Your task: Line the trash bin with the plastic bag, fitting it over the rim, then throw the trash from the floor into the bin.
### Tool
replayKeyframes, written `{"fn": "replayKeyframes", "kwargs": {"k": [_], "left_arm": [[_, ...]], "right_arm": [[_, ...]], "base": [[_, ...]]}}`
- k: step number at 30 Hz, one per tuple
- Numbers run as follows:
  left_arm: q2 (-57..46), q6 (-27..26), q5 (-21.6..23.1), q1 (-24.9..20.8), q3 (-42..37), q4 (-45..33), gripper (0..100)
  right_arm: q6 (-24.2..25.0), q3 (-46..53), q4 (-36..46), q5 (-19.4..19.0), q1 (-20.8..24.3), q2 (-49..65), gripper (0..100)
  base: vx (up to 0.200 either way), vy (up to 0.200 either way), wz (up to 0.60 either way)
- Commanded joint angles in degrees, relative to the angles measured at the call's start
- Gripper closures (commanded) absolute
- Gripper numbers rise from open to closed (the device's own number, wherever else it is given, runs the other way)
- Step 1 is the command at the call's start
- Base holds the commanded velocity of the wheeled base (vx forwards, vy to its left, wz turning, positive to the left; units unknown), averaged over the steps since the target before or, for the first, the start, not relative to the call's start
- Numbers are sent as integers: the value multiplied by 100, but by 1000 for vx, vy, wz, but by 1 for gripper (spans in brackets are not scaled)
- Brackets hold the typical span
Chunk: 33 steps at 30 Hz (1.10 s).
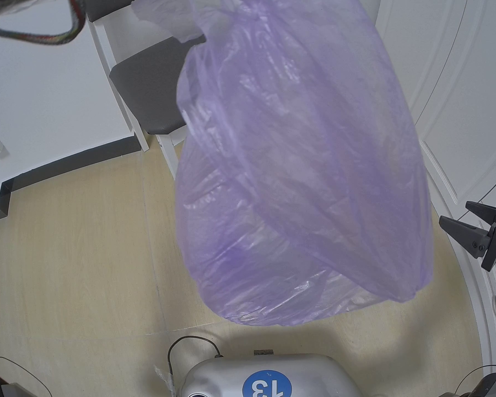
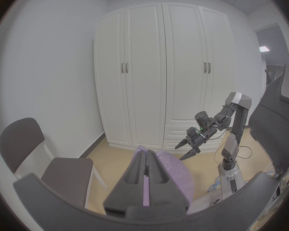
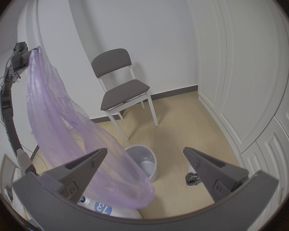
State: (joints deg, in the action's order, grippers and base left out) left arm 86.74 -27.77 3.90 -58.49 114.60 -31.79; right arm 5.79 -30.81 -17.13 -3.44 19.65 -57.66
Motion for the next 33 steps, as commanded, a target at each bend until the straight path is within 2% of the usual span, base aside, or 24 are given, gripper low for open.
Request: {"fn": "replayKeyframes", "kwargs": {"k": [1, 6, 15, 22, 26, 28, 31, 33], "left_arm": [[-104, 26, -3, -207, -1, 15, 100], [-148, 44, -21, -242, -1, 33, 100], [-148, 44, -144, -251, -1, 376, 100], [-139, 44, -179, -242, -1, 481, 100], [-131, 44, -179, -242, -1, 499, 100], [-122, 44, -188, -242, -1, 543, 100], [-104, 44, -188, -242, -1, 595, 100], [-95, 44, -206, -251, -1, 595, 100]], "right_arm": [[10, 13, -10, 1, 4, -114, 0], [10, 48, -1, 1, 4, -123, 0], [-192, 22, 948, -658, 39, 317, 0], [-271, -48, 1168, -834, 135, 589, 0], [-263, -31, 1344, -860, 531, 712, 0], [-263, -13, 1519, -860, 909, 721, 0], [-263, 66, 1555, -895, 1067, 677, 0], [-263, 163, 1572, -1062, 1208, 616, 0]], "base": [[0, 0, 0], [0, 0, 0], [0, 0, 0], [0, 0, 0], [0, 0, 0], [0, 0, 0], [0, 0, 0], [0, 0, 0]]}}
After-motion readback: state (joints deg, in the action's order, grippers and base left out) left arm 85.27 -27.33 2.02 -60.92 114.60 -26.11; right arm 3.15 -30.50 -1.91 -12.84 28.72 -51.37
